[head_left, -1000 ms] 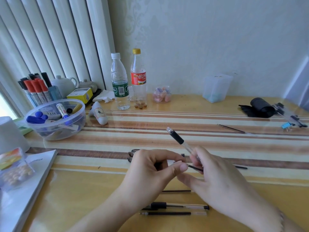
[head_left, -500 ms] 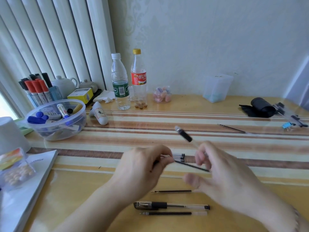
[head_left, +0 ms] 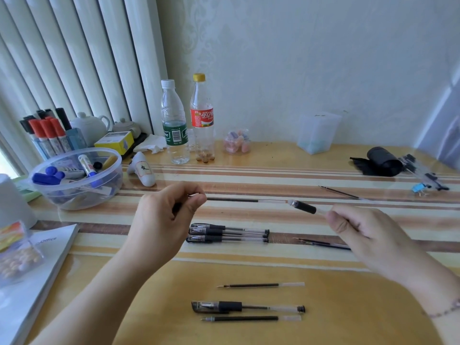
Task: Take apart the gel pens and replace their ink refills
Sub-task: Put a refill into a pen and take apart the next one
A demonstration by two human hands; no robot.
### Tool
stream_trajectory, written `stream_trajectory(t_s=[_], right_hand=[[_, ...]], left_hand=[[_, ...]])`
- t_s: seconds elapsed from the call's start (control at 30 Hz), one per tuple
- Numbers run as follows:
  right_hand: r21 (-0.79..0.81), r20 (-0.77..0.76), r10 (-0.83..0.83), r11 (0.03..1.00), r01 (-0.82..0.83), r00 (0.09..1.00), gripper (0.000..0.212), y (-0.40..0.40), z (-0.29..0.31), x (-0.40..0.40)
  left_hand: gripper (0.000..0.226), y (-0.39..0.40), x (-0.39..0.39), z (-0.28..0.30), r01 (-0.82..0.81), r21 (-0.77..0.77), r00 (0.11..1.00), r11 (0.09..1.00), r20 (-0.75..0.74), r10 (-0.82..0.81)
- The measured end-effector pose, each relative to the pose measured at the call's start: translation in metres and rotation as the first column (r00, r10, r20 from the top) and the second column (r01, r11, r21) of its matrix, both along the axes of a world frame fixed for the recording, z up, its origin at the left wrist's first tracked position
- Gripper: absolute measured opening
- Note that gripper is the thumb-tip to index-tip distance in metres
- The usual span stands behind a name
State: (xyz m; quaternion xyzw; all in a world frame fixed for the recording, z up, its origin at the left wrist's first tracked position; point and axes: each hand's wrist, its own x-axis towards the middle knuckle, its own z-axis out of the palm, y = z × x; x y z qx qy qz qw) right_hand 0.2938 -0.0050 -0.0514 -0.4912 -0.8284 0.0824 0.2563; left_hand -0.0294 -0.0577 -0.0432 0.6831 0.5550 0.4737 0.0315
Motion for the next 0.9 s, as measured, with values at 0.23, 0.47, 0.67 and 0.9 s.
stream_trajectory(t_s=[0.23, 0.47, 0.67, 0.9], right_hand=[[0.017, 0.032, -0.014, 1.000, 0.013, 0.999, 0.056, -0.0017, 0.0017, -0.0023], [0.026, 0.029, -0.016, 1.000, 0.015, 0.999, 0.057, -0.0032, 0.0032, -0.0019], [0.021, 0.016, -0.056, 0.998, 0.056, 0.998, 0.060, -0.0004, 0.0058, 0.0071], [0.007, 0.022, 0.000, 1.000, 0.000, 1.000, 0.057, -0.0029, 0.0030, -0.0010]], left_hand=[[0.009, -0.0015, 0.0023, 0.0010, 0.044, 0.003, 0.999, 0.999, 0.028, -0.044], [0.012, -0.0004, 0.0010, -0.0039, 0.037, -0.034, 0.998, 0.999, -0.041, -0.039], [0.008, 0.0004, 0.0026, -0.0036, 0.049, -0.013, 0.994, 0.999, 0.097, -0.047], [0.013, -0.0009, 0.0039, -0.0033, 0.077, -0.040, 0.994, 0.996, 0.078, -0.074]])
